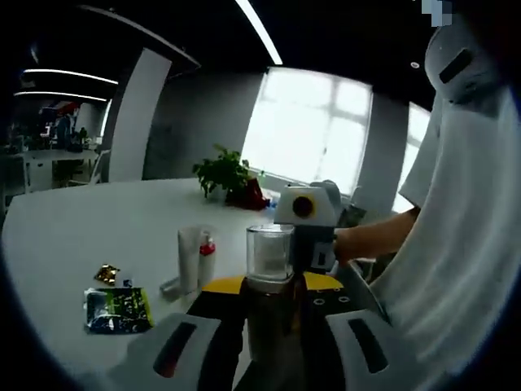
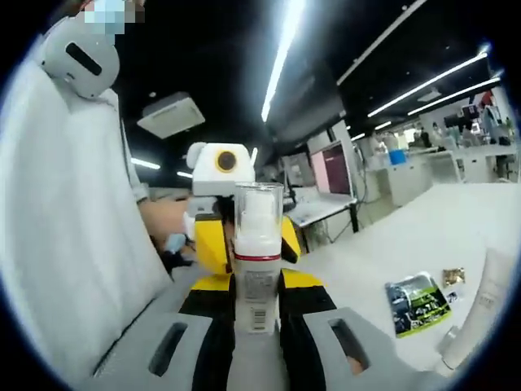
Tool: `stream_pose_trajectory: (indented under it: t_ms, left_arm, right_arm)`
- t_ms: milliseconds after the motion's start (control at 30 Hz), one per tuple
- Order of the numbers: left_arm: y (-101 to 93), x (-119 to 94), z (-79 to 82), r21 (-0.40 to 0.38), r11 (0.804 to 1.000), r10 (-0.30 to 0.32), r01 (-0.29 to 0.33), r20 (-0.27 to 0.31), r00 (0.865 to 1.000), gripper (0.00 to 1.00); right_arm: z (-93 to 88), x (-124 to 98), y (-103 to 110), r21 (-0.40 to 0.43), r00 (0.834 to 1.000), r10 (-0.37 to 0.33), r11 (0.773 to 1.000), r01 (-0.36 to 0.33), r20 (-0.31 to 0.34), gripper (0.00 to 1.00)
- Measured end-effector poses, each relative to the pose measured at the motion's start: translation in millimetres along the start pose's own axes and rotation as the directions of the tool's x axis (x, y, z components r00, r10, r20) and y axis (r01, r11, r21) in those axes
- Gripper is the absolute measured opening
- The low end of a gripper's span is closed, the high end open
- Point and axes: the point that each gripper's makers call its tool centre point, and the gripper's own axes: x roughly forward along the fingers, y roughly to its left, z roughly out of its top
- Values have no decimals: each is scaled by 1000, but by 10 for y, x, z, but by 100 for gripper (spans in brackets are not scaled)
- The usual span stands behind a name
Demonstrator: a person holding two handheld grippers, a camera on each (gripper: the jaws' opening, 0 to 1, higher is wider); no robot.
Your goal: Arrange the skincare products in the storage area until every visible bottle or jar stands upright without overlapping.
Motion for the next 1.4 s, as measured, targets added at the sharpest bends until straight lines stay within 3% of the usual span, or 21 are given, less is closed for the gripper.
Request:
stream_pose_trajectory:
  t_ms: [333,433,533,833,1100,1400]
  left_arm:
    - [-6,11,-4,4,1000,-12,12,1,1000,25]
    - [12,22,-30,27,1000,-11,11,-25,1000,25]
    - [2,70,-105,74,997,-8,16,-106,994,26]
    - [66,130,-157,132,991,21,0,-157,987,25]
    - [141,107,-123,120,993,33,-20,-111,993,25]
    - [214,135,-168,143,989,52,-34,-121,991,25]
  right_arm:
    - [0,-29,18,13,1000,21,1000,-21,8,19]
    - [-38,-28,0,-1,1000,16,1000,-16,-23,19]
    - [-118,-22,-21,-24,996,8,1000,-10,-84,19]
    - [-193,-42,-109,-26,992,-39,999,36,-120,19]
    - [-156,-31,-186,-22,989,-99,995,97,-106,20]
    - [-219,-56,-277,-120,971,-167,982,148,-173,20]
